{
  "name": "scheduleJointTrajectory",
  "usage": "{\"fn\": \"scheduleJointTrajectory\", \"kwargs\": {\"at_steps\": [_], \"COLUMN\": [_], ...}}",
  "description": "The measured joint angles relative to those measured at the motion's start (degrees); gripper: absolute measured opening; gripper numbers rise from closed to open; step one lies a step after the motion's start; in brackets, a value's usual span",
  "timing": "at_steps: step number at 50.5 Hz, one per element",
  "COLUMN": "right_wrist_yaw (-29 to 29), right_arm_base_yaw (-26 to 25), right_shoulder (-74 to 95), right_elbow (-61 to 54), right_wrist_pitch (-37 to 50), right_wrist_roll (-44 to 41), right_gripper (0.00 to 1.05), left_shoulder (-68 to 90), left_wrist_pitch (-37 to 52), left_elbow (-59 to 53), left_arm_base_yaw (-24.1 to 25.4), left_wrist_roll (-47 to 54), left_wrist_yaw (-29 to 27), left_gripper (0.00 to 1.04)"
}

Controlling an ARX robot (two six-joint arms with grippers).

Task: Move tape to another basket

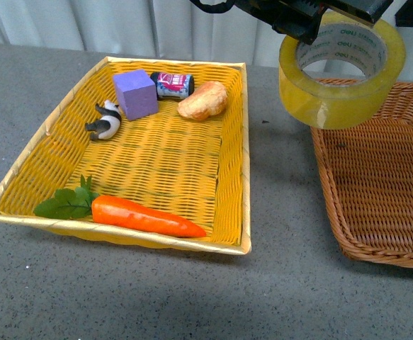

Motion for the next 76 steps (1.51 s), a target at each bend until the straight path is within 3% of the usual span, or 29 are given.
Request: {"fn": "scheduleJointTrajectory", "kwargs": {"at_steps": [30, 32, 42, 54, 73, 76], "right_wrist_yaw": [-1.01, -0.94, -1.25, -2.78, -2.54, -2.16], "right_arm_base_yaw": [1.01, 1.03, 1.53, 1.51, 1.27, 1.05], "right_shoulder": [9.18, 9.33, 10.60, 11.02, 11.34, 11.56], "right_elbow": [7.98, 8.07, 8.39, 8.39, 8.39, 8.39], "right_wrist_pitch": [-3.85, -3.96, -6.32, -6.64, -6.86, -6.86], "right_wrist_roll": [2.36, 2.54, 2.80, 3.30, 4.35, 4.46], "right_gripper": [0.96, 0.92, 0.50, 0.18, 0.16, 0.15], "left_shoulder": [0.00, 0.00, 0.02, 0.04, -0.17, -0.57], "left_wrist_pitch": [0.00, 0.00, 0.00, 0.04, 2.89, 3.04], "left_elbow": [0.00, 0.00, 0.00, 0.02, -1.09, -1.86], "left_arm_base_yaw": [0.00, 0.00, 0.00, 0.00, -0.61, -0.94], "left_wrist_roll": [0.00, 0.00, 0.94, 2.67, 2.29, 1.29], "left_wrist_yaw": [0.00, 0.00, 0.46, 1.84, 1.46, 2.21], "left_gripper": [0.15, 0.15, 0.15, 0.14, 0.14, 0.25]}}
